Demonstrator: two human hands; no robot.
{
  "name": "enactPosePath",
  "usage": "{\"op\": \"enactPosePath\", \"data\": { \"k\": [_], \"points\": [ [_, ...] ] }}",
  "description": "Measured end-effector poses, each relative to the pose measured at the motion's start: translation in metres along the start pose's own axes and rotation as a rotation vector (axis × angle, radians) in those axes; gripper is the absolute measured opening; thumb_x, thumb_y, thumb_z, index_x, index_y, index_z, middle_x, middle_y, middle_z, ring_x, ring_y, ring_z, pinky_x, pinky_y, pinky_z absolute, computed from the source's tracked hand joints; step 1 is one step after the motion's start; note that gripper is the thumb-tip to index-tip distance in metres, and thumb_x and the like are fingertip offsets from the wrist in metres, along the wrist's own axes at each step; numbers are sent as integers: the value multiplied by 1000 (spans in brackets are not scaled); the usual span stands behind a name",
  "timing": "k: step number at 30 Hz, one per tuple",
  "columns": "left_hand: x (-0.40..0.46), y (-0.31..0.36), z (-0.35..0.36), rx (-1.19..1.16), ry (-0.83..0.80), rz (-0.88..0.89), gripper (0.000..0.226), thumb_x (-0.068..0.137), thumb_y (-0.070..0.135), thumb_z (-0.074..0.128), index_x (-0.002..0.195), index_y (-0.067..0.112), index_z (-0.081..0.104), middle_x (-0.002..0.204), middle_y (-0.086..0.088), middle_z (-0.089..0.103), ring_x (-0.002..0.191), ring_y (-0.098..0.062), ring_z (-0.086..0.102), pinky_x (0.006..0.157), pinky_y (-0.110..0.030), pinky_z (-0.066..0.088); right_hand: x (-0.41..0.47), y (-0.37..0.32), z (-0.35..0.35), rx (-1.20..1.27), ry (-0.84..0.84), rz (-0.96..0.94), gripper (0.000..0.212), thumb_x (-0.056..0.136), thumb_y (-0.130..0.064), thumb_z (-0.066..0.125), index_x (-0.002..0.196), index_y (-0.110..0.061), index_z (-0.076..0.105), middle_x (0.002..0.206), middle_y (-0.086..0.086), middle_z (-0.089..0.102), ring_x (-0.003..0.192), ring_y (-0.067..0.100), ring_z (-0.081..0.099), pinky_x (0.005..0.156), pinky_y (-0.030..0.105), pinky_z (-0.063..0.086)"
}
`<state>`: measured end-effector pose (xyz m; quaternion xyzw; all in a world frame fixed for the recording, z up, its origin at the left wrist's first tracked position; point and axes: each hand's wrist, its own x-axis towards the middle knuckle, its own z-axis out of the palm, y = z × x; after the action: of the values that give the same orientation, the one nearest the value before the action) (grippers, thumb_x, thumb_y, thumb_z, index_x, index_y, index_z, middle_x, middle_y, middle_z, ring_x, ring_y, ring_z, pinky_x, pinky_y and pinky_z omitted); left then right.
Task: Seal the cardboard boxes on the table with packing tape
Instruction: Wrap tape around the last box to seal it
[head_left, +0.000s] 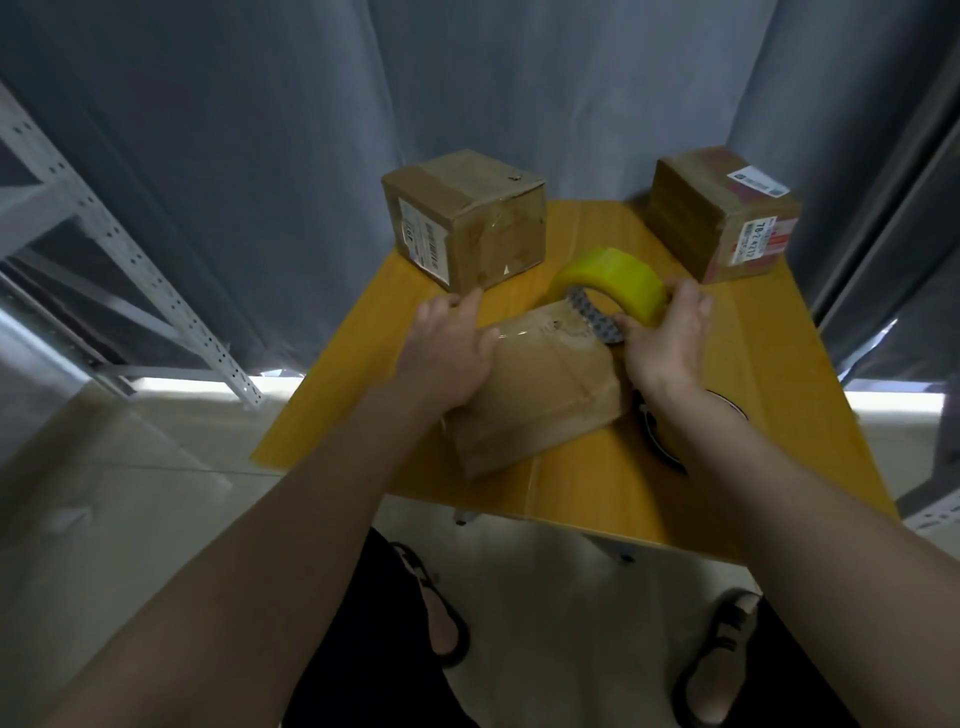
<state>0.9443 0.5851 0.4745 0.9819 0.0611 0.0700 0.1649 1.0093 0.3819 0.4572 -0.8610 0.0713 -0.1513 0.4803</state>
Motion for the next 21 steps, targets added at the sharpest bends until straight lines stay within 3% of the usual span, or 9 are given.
{"op": "enactPosePath", "data": {
  "k": [3,6,9,15,19,21],
  "points": [
    [-3,9,14,169,-55,22,63,100,54,25,153,21,19,153,-15,30,141,-31,23,118,-47,12,-6,-5,2,27,31,-15,52,85,-14,71,130,-9,44,136,14,39,129,32,36,103,35,31],
    [0,18,24,275,-68,-15,59,101,43,20,154,20,9,154,-17,26,142,-34,21,119,-51,7,-13,-6,7,37,56,-24,53,83,-12,72,128,-8,44,134,15,39,129,31,36,103,33,30],
    [3,28,26,214,-43,4,64,98,34,26,155,18,0,157,-17,17,144,-34,15,119,-49,9,-18,-5,13,49,84,-26,53,83,-11,72,128,-6,44,134,16,39,128,32,35,102,33,30],
    [7,44,22,-245,133,-10,83,90,17,56,155,21,3,157,-6,20,144,-23,15,112,-43,28,-6,-5,10,57,104,-75,51,83,-6,70,127,-6,45,134,16,38,128,31,34,98,27,26],
    [10,51,15,-526,281,-53,88,81,41,73,152,21,24,153,-2,29,141,-18,21,107,-29,24,1,-6,-1,31,138,-175,49,81,0,67,126,-8,47,133,15,38,126,30,34,99,24,26],
    [12,57,10,-634,268,-50,93,74,57,73,150,25,29,152,0,31,140,-17,23,103,-27,24,2,-8,-7,14,165,-240,50,80,1,67,125,-9,48,132,14,39,126,29,34,99,24,28]
  ]
}}
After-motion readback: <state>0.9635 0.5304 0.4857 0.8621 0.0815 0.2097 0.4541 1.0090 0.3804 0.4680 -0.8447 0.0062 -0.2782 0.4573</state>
